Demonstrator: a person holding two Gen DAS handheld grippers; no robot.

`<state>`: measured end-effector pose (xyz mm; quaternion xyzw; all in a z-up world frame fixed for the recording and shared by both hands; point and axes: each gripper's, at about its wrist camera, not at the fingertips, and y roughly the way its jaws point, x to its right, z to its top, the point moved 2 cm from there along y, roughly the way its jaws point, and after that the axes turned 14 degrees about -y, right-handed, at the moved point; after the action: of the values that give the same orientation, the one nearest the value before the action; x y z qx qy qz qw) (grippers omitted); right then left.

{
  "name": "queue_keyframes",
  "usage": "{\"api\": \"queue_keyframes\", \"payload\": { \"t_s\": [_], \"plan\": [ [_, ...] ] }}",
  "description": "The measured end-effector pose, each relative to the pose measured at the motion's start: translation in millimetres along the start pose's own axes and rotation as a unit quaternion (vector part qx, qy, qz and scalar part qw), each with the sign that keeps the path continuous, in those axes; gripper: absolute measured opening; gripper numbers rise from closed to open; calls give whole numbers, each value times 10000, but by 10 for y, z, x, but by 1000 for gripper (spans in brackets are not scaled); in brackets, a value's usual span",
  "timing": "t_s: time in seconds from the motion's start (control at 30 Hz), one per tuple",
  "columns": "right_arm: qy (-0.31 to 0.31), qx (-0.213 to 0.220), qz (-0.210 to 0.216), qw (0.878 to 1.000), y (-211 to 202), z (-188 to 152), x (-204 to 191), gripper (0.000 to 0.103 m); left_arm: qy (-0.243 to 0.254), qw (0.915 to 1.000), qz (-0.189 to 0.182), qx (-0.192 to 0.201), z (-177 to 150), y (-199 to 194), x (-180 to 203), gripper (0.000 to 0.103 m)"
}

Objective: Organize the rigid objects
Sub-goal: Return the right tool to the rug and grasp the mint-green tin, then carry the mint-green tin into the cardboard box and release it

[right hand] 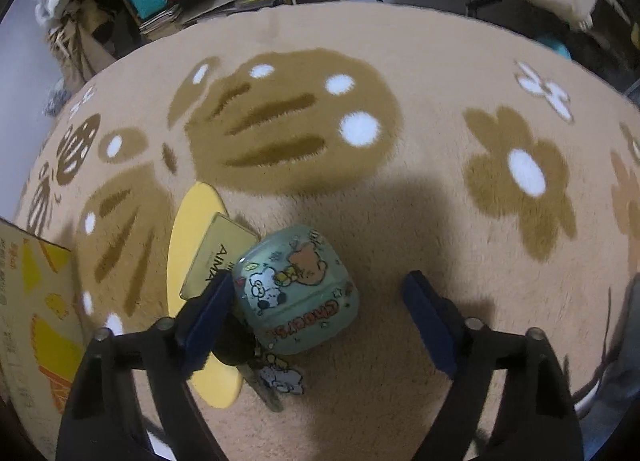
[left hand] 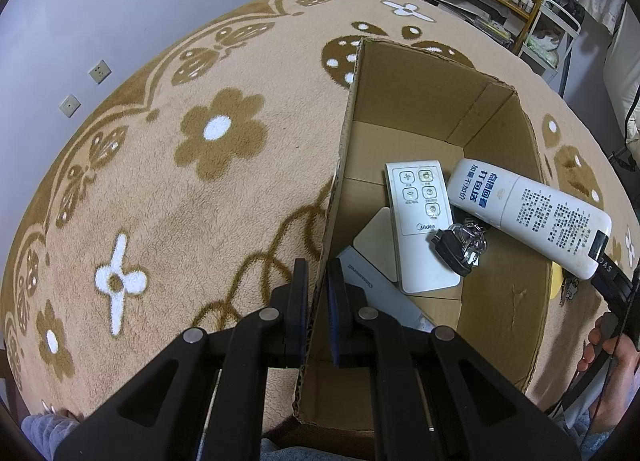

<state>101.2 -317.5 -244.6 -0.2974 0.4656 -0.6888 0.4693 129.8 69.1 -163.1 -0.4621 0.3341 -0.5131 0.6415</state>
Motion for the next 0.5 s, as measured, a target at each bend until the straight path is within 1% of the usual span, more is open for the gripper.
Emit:
{"api": "queue_keyframes", "payload": {
  "t_s": [0.1, 0.2, 0.27, 0.33, 0.4, 0.5],
  "plan": [
    [-99, -28, 7, 9999, 22, 42, -67, 63, 10, 10000, 11, 0, 4, -1, 0, 9],
    [-411, -26, -100, 9991, 30, 61, -140, 62, 2, 10000, 6, -3, 6, -1, 0, 9],
    [-333, -30, -67, 9994, 19, 71, -126, 62, 7, 10000, -1, -11, 8, -1, 7, 8],
    [-42, -31, 1, 10000, -41, 77, -59, 62, 24, 10000, 4, -14, 10, -5, 8, 7],
    [29, 129, 39, 9999, -160, 120, -16, 62, 10, 10000, 1, -21, 12, -8, 8, 7],
    [-103, 499, -11, 9987, -380, 211, -74, 62, -27, 10000, -22, -33, 19, -6, -2, 7]
  ]
}}
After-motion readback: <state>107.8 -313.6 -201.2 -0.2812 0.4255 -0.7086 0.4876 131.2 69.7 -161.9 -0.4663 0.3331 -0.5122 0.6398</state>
